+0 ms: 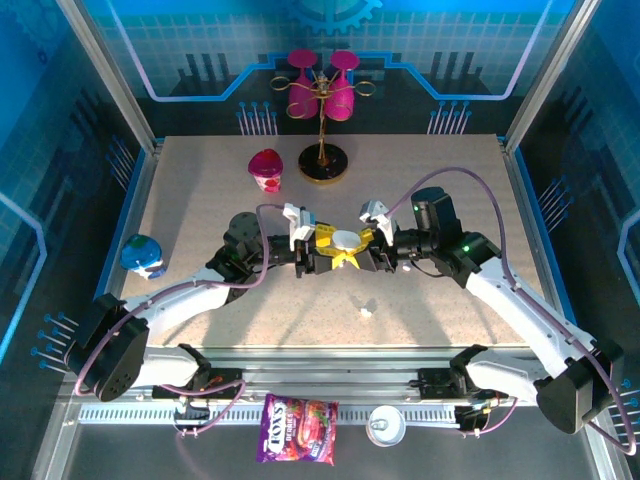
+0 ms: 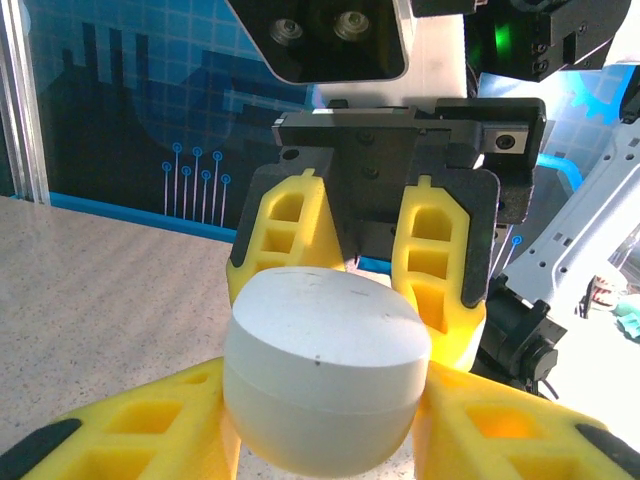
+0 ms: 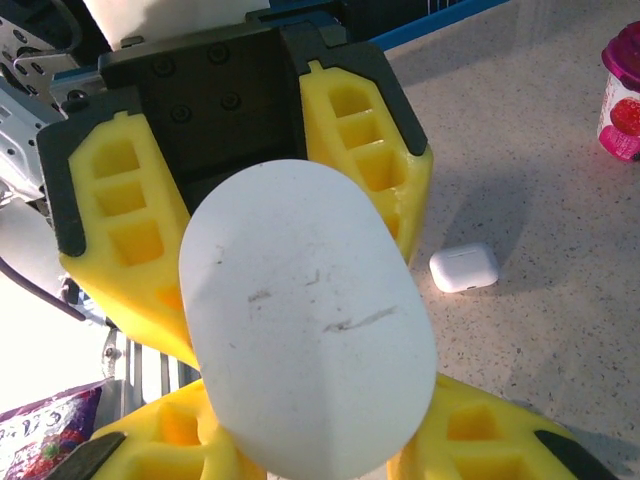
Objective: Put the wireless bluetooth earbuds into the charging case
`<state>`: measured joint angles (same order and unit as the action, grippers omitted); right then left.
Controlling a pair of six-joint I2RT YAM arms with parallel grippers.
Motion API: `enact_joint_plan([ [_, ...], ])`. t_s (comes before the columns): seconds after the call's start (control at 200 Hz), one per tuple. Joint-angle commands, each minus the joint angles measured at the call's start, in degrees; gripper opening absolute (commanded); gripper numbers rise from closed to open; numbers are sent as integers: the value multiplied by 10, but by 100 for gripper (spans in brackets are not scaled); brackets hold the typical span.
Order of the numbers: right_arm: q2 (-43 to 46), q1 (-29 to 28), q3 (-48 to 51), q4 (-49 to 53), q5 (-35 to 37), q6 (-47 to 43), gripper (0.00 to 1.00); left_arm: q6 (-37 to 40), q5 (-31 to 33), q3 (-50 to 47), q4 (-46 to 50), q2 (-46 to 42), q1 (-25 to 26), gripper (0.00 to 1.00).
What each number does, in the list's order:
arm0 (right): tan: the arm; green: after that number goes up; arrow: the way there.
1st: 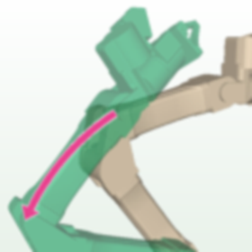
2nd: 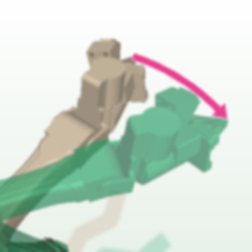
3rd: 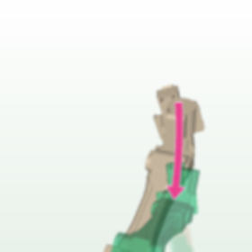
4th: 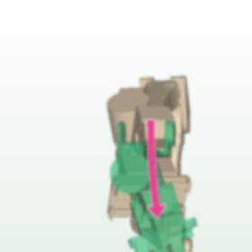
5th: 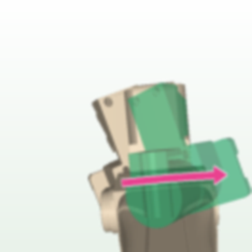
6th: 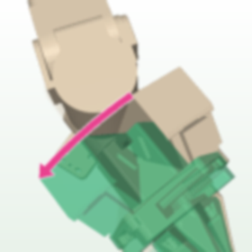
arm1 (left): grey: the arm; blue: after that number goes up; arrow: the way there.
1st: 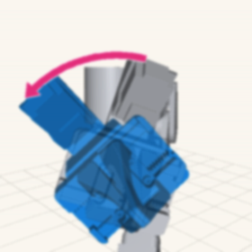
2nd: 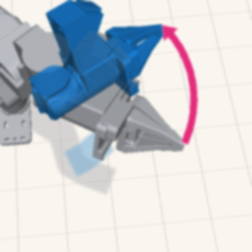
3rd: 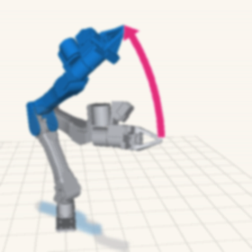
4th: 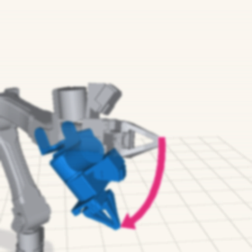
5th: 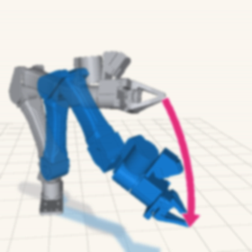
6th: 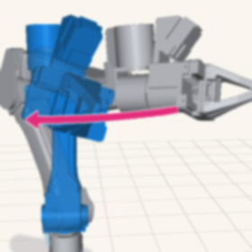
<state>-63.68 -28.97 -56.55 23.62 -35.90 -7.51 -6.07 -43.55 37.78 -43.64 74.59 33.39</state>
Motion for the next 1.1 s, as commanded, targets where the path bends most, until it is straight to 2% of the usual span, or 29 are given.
enact_joint_plan([
  [0.0, -4, -9, 2, -1, -19, 1, 25, 7, -32, 14, -23, 1, 6, 40],
  [0.125, -3, -9, 3, 2, -17, -1, 25, 15, -37, 14, -17, 1, 6, 32],
  [0.255, 0, -9, 2, 5, -17, -3, 28, 16, -38, 13, -12, 1, 6, 30],
  [0.455, 20, -5, 7, 13, -1, -19, 52, 2, -37, 7, -20, 0, 0, 30],
  [0.475, 22, -4, 8, 14, -1, -21, 57, 0, -38, 5, -24, 0, -1, 30],
  [0.58, 37, 2, 15, 3, -19, -21, 66, -11, -48, -1, -42, 3, -6, 30],
  [0.78, 41, 5, 23, -35, -16, 3, 71, -22, -67, -4, -56, 8, -9, 30],
  [1.096, 55, 27, 34, -93, 11, 39, 72, -16, -86, -22, -77, 3, -14, 30],
])
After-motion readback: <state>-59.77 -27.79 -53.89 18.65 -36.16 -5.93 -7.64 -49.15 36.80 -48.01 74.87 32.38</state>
